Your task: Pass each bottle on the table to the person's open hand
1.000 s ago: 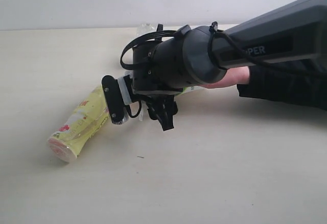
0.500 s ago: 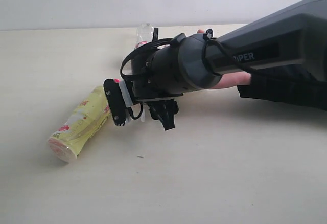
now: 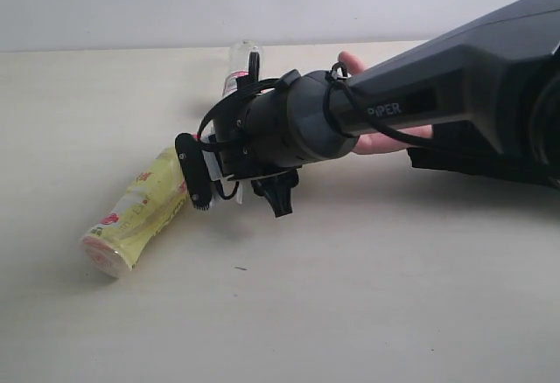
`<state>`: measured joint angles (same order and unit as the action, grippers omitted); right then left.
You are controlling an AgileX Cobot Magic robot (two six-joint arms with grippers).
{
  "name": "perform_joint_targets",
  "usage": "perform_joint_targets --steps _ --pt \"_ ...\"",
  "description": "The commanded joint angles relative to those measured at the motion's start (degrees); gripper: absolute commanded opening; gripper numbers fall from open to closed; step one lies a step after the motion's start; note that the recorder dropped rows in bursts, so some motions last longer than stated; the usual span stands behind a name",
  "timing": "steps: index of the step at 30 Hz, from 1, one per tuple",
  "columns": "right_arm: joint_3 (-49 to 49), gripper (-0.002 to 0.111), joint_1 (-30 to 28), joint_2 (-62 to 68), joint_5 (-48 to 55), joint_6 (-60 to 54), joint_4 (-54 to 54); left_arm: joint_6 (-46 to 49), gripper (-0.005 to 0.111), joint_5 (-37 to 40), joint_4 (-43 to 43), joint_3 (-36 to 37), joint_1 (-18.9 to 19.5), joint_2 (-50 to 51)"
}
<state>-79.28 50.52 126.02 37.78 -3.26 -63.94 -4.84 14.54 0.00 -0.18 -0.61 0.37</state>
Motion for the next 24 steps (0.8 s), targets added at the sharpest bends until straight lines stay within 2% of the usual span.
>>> perform_joint_targets --steps 1,2,3,9,24 --pt "-0.4 0.046 0.0 0.1 0.4 1.8 -0.4 0.1 0.000 -0.6 -0.6 0.2 0.1 -0.4" --pt "-0.4 0.041 0.0 0.1 0.4 1.9 -0.4 0.1 0.000 -0.6 -0.6 0.2 0.1 -0.4" --pt "-0.4 0.030 0.0 0.1 0.4 1.9 -0.4 0.1 0.000 -0.6 -0.6 0.2 0.1 -0.4" --pt "-0.4 0.000 0.0 0.1 0.4 1.9 -0.4 0.1 0.000 -0.6 -0.6 0.2 0.1 -0.4" --pt "-0.4 0.000 0.0 0.1 0.4 1.9 -2.6 0.1 0.000 -0.6 -0.6 0.2 0.1 -0.4"
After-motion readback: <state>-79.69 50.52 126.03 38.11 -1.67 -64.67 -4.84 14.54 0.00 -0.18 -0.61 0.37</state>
